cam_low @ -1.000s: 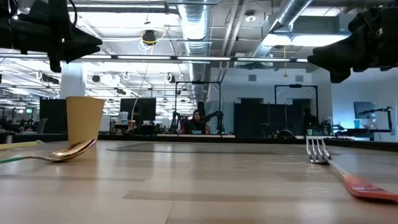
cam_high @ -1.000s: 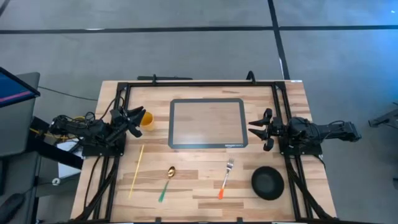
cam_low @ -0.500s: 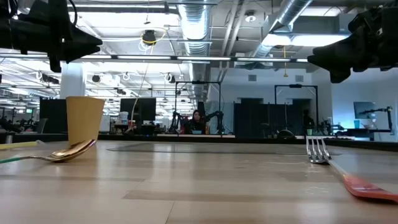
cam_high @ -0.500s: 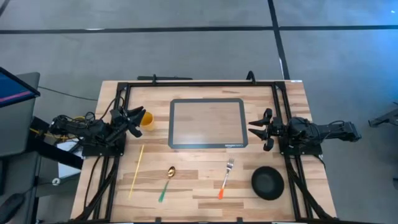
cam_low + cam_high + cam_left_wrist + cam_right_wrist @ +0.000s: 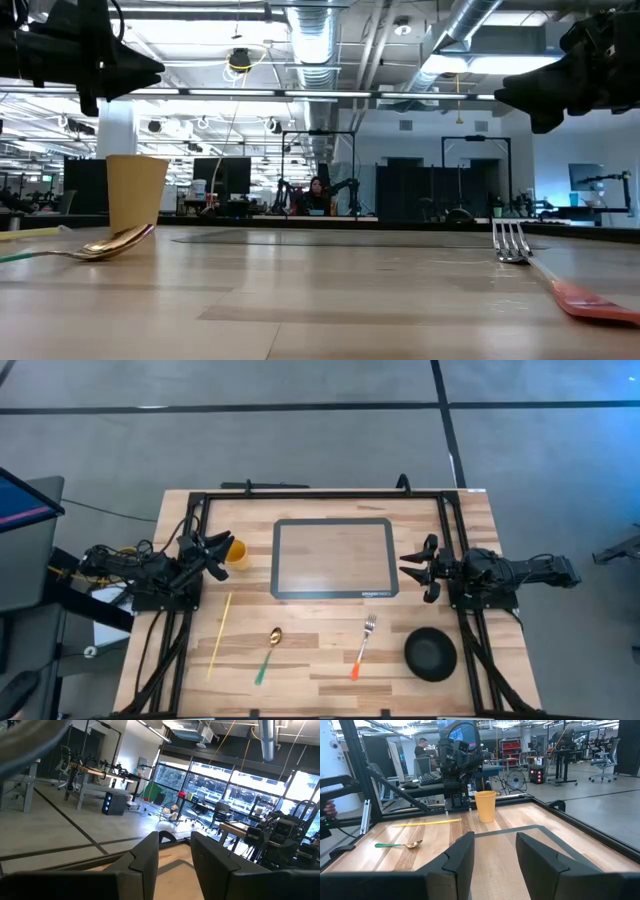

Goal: Pick & Place Utensil

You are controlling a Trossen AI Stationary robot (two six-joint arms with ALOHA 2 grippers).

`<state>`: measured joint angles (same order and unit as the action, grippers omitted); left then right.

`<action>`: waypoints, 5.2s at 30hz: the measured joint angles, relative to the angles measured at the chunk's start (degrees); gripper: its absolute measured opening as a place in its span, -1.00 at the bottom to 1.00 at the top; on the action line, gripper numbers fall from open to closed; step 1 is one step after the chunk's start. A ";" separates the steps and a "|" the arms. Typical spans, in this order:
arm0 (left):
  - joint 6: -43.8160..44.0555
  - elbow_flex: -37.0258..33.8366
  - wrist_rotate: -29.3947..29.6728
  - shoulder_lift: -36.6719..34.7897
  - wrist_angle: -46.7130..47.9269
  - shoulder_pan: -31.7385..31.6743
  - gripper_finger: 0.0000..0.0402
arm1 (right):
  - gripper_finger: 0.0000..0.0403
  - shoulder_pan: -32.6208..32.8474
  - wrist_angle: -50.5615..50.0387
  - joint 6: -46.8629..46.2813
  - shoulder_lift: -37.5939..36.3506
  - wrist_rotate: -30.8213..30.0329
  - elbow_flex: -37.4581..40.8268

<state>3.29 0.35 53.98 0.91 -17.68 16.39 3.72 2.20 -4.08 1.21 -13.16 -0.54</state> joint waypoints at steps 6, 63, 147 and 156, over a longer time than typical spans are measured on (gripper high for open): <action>-0.02 0.01 -0.02 0.00 -0.01 -0.01 -0.43 | -0.30 0.00 0.00 -0.02 0.00 -0.01 0.00; -7.62 0.01 -0.74 0.00 -0.43 -0.01 -0.43 | -0.34 -0.12 14.10 5.89 0.00 -23.05 0.04; -4.48 21.08 -31.74 54.51 -20.35 -0.01 -0.43 | -0.93 30.90 -57.52 -43.29 77.37 21.28 -45.11; -4.49 21.08 -31.73 54.51 -20.74 -0.01 -0.43 | -0.97 26.51 -57.49 -42.09 74.86 17.02 -52.59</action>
<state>-1.20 21.43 22.25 55.42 -38.42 16.38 30.22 -55.29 -46.17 76.08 3.85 -53.13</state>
